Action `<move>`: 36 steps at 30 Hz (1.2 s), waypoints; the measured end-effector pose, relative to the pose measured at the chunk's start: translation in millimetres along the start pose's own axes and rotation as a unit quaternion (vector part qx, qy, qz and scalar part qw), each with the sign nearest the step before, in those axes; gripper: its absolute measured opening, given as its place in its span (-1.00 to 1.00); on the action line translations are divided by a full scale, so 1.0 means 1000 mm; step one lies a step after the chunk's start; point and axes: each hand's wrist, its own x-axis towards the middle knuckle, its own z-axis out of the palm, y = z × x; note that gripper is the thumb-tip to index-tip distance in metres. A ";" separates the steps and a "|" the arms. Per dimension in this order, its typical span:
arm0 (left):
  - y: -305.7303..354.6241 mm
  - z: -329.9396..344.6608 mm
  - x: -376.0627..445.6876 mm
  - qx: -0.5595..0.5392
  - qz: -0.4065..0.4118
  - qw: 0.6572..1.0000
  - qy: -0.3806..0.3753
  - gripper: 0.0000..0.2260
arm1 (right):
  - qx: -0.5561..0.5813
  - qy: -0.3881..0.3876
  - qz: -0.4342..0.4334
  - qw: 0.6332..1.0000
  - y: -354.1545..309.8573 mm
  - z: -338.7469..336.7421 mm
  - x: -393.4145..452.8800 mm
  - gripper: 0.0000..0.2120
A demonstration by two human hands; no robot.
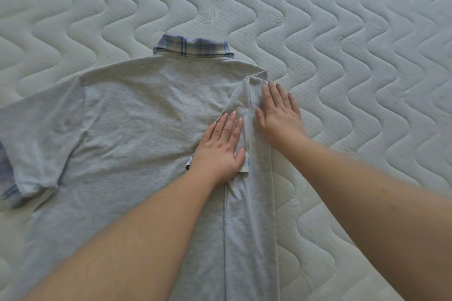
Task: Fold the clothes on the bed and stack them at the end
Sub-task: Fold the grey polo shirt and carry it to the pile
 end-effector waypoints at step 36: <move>-0.261 0.004 -0.151 -0.042 -0.224 0.957 0.180 -0.47 | 0.029 0.014 -0.163 0.986 -0.308 0.032 0.025 -0.40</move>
